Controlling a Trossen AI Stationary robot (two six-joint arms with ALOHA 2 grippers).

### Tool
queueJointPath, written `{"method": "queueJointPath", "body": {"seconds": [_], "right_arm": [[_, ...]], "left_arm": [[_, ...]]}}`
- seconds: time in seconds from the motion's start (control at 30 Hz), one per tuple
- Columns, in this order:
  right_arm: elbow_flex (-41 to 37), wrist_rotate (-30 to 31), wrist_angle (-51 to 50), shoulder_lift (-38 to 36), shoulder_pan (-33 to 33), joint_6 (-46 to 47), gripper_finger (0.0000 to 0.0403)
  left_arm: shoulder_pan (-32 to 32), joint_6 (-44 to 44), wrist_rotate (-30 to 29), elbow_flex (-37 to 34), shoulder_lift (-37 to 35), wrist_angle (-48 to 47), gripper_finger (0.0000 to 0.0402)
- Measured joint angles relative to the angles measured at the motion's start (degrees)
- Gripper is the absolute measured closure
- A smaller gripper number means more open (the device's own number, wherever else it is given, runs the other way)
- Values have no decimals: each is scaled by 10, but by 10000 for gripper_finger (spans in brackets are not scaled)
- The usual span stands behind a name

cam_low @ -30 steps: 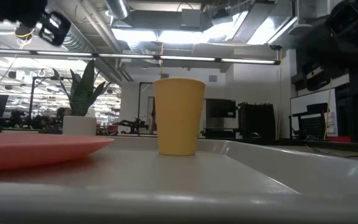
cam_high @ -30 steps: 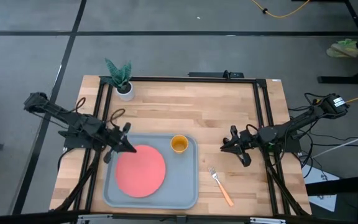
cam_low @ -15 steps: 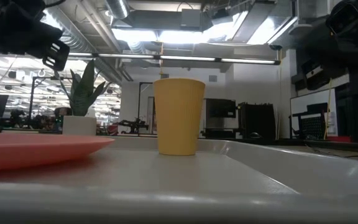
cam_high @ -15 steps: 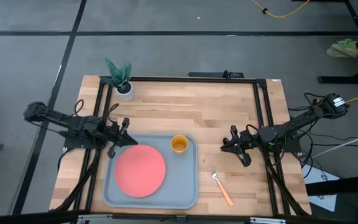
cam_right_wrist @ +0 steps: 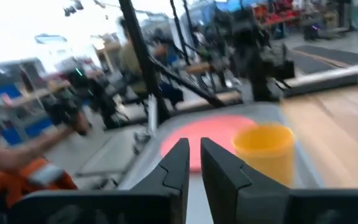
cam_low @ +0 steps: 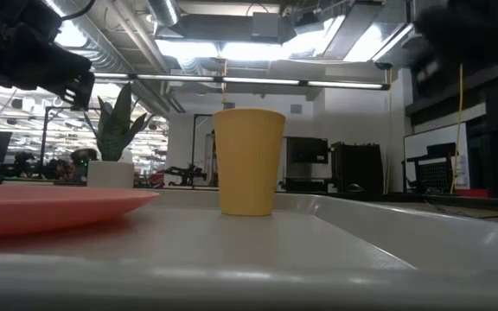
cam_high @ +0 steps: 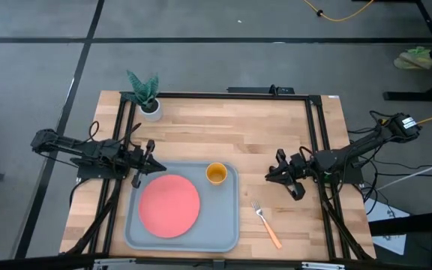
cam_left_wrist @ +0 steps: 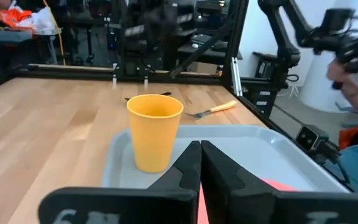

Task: Pick and place plate/cup/fork/spoon on tray
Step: Put the black spoon on the gray tray

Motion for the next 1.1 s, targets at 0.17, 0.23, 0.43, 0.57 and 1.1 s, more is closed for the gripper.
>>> {"method": "queueJointPath", "body": {"seconds": [0.17, 0.23, 0.43, 0.57, 1.1], "right_arm": [[102, -51, -124, 0, 4, 15, 358], [168, -41, -269, 0, 8, 40, 358], [370, 80, -789, 33, 29, 234, 358], [417, 137, -993, 59, 47, 446, 358], [281, 130, -927, 106, 103, 715, 358]], "left_arm": [[2, -4, -1, 0, 0, -12, 401], [2, -4, -1, 0, 0, -20, 401], [2, -4, -1, 0, 0, -20, 401], [2, -4, -2, 0, 0, -20, 401], [2, -4, -2, 0, 0, -19, 401]]}}
